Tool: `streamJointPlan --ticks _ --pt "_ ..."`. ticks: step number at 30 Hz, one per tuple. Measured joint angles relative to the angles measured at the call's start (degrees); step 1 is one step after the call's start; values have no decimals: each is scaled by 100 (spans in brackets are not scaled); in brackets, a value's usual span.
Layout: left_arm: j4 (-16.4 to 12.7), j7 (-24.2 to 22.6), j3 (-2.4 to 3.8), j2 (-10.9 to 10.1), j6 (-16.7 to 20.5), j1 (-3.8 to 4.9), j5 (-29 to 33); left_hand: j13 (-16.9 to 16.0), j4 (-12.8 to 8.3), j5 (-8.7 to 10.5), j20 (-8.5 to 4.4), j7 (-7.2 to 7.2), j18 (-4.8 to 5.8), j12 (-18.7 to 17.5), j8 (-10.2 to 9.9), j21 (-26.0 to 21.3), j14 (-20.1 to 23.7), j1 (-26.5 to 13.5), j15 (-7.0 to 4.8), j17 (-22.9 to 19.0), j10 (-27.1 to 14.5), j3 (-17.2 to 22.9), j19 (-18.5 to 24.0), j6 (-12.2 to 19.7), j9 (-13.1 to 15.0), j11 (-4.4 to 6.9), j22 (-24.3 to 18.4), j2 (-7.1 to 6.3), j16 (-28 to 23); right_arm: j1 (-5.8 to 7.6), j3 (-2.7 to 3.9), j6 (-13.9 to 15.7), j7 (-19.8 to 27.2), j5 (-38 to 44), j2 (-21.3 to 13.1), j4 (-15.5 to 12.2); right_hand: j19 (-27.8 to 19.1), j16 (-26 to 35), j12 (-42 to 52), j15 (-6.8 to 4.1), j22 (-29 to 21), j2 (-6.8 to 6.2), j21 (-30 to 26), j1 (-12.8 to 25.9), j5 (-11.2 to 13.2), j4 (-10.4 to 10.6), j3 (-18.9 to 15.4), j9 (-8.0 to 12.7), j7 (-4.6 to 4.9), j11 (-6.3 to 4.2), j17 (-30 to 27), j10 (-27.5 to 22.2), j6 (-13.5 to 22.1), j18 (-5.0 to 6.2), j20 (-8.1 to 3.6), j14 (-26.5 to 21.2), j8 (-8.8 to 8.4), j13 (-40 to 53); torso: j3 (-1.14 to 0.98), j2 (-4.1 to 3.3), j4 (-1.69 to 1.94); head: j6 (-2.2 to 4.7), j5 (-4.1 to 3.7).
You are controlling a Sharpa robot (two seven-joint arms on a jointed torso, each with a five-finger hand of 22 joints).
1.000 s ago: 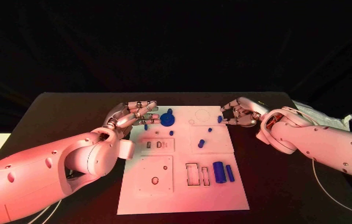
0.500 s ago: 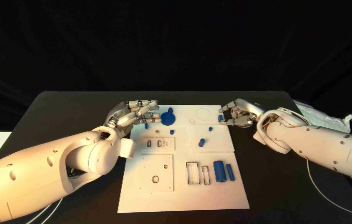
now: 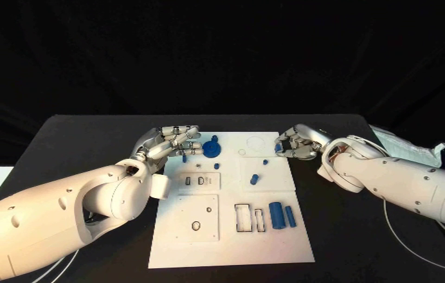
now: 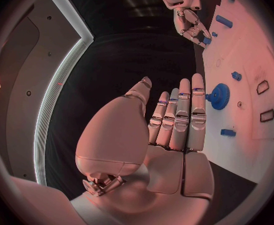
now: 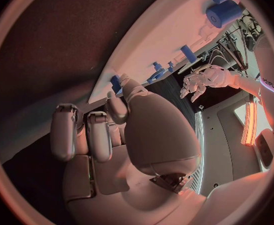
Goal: Assemble the parts on the task board
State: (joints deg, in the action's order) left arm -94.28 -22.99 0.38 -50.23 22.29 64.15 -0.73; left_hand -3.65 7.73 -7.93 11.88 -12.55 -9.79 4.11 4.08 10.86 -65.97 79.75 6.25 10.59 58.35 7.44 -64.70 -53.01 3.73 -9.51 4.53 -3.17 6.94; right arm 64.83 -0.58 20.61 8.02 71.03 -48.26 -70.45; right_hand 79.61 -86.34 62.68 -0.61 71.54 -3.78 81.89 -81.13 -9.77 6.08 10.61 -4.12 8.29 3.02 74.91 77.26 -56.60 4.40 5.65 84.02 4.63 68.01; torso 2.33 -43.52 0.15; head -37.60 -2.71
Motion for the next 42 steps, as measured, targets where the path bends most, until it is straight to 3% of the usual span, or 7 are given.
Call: streamJointPlan --ticks 8,11,14,25,34,39,42 --pt "4 3 0 8 -2 0 0 0 0 0 0 0 0 0 0 0 0 0 0 6 0 0 0 0 0 0 0 0 0 -10 0 -12 1 0 17 12 0 -21 0 0 12 0 0 0 26 0 0 1 20 4 -1 4 -20 0 0 0 0 12 1 0 1 -8 -3" --pt "8 4 0 7 -3 0 0 0 -11 0 0 0 0 0 0 0 0 15 0 5 0 11 0 0 0 0 0 21 0 -11 0 -14 2 0 18 19 0 -21 28 0 18 3 0 -3 57 -22 23 1 -14 0 -1 41 -62 0 0 0 26 36 1 0 3 -12 -4" --pt "10 6 0 7 -5 0 0 0 -17 0 0 0 -1 0 0 0 0 -1 0 5 0 17 0 0 0 0 0 45 0 -12 0 -14 5 0 22 22 21 -21 79 -2 33 71 0 -23 58 -40 74 -5 -32 -9 -1 50 -133 0 -21 -2 44 64 1 1 5 -18 -7" --pt "13 10 0 4 -12 0 0 0 -33 0 21 0 0 0 0 0 0 -1 0 11 0 0 -21 0 0 0 -5 45 0 -13 1 6 54 -15 45 26 40 -44 323 -116 66 220 27 -69 328 -192 287 -40 -152 -43 4 123 -564 0 -84 -11 197 275 0 2 2 -25 -3" --pt "20 14 -1 0 -15 0 0 0 -49 0 21 0 0 0 0 -22 0 -1 0 12 0 17 -20 0 0 0 -5 45 0 -14 0 82 84 -125 53 9 41 -44 428 -197 66 296 27 -38 377 -256 347 -72 -144 -44 3 121 -598 0 -166 -9 292 376 -3 0 4 -36 -10" --pt "31 17 -2 1 -16 -1 0 0 -49 0 21 0 0 0 0 -22 0 -1 0 15 0 17 -20 0 0 0 -4 45 0 -12 9 178 36 -263 1 -129 21 -44 450 -197 60 338 26 4 391 -278 355 -72 -144 -53 3 113 -598 0 -186 -10 292 397 -3 3 5 -38 -6" --pt "40 18 -2 1 -17 -1 0 0 -49 0 21 0 -1 0 0 -22 0 30 0 15 0 17 -20 0 0 0 -4 76 0 22 20 239 -52 -363 -65 -351 21 -44 450 -208 48 364 23 30 391 -278 358 -72 -144 -53 2 113 -598 0 -186 2 292 398 -3 5 7 -30 -4"
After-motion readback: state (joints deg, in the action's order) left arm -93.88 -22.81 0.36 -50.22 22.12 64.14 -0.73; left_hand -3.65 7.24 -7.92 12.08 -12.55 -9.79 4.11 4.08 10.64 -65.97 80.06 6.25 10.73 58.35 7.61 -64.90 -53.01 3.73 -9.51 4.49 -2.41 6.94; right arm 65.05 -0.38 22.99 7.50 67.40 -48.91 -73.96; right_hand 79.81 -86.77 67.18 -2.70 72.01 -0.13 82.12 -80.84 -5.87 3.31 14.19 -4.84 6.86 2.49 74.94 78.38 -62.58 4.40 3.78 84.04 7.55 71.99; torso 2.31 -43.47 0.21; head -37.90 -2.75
